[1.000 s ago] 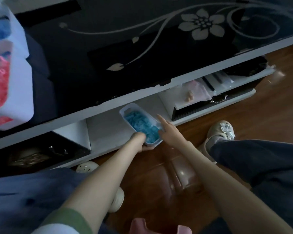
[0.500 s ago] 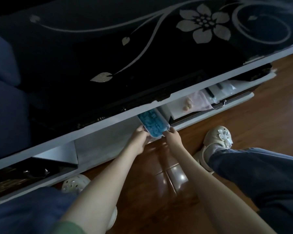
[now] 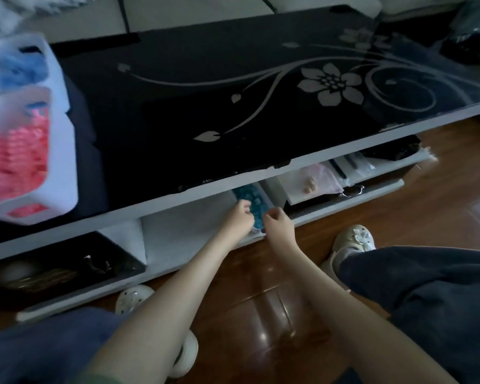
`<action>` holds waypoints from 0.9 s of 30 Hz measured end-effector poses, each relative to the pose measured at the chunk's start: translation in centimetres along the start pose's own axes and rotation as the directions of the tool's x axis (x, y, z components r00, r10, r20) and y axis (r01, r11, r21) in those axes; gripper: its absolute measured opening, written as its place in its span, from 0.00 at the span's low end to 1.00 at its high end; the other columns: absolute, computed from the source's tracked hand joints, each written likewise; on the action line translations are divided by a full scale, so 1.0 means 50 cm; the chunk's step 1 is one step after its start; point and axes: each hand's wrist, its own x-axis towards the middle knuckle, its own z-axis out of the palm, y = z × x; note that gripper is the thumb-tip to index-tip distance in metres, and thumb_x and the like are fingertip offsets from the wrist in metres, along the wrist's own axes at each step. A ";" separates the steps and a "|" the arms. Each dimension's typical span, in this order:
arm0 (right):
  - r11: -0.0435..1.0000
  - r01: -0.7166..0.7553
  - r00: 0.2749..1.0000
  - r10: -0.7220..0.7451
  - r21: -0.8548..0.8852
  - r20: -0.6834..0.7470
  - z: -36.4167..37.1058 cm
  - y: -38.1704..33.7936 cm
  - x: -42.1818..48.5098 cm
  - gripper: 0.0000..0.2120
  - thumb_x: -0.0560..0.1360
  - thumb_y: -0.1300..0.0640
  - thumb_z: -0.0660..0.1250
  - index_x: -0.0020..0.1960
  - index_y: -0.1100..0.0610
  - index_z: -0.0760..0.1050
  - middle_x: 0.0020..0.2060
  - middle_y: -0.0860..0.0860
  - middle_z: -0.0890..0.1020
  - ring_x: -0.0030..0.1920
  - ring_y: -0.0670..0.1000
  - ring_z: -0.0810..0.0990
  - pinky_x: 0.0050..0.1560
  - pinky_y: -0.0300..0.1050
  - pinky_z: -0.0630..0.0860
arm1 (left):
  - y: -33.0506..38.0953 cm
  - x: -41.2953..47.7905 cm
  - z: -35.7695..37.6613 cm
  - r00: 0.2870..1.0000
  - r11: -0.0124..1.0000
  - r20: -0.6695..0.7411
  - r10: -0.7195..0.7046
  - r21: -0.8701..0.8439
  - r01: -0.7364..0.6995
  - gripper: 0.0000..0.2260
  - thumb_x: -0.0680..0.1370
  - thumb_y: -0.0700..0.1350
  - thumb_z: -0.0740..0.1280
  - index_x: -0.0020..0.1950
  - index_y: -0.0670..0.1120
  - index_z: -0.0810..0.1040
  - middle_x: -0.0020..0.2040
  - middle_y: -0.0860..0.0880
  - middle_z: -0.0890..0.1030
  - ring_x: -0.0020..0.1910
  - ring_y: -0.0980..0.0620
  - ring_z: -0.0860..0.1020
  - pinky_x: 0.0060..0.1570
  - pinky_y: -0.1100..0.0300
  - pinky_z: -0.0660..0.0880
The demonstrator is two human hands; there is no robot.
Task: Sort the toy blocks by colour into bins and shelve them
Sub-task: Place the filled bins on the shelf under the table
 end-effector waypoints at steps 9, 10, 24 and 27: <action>0.692 0.659 0.724 -0.690 0.296 0.002 0.027 -0.227 -0.204 0.04 0.76 0.64 0.60 0.43 0.59 0.71 0.32 0.48 0.72 0.31 0.45 0.71 0.33 0.38 0.68 | 0.115 -0.272 -0.207 0.842 0.916 -0.364 0.397 0.098 -0.389 0.10 0.81 0.44 0.59 0.58 0.51 0.77 0.49 0.55 0.81 0.47 0.59 0.80 0.46 0.65 0.77; 0.703 0.612 0.748 -0.663 0.361 0.024 0.045 -0.265 -0.217 0.03 0.76 0.63 0.60 0.46 0.58 0.71 0.34 0.49 0.74 0.33 0.46 0.73 0.34 0.40 0.70 | 0.117 -0.298 -0.244 0.836 0.917 -0.412 0.362 -0.006 -0.399 0.09 0.80 0.43 0.61 0.57 0.51 0.77 0.48 0.54 0.82 0.46 0.59 0.80 0.47 0.64 0.78; 0.859 0.471 0.754 -0.273 -0.201 0.597 0.301 -0.441 -0.270 0.11 0.70 0.61 0.56 0.38 0.64 0.75 0.27 0.58 0.77 0.22 0.52 0.71 0.22 0.35 0.64 | -0.033 -0.414 -0.521 0.684 0.933 -0.723 -0.098 -0.306 -0.189 0.05 0.75 0.45 0.63 0.43 0.45 0.76 0.42 0.47 0.80 0.47 0.47 0.80 0.56 0.48 0.77; 0.852 0.497 0.737 -0.316 -0.163 0.598 0.249 -0.424 -0.266 0.10 0.70 0.64 0.54 0.38 0.64 0.74 0.23 0.56 0.75 0.19 0.50 0.70 0.21 0.35 0.64 | -0.050 -0.395 -0.516 0.640 0.902 -0.743 -0.196 -0.392 -0.179 0.12 0.74 0.48 0.65 0.53 0.43 0.72 0.48 0.45 0.78 0.49 0.46 0.78 0.57 0.49 0.75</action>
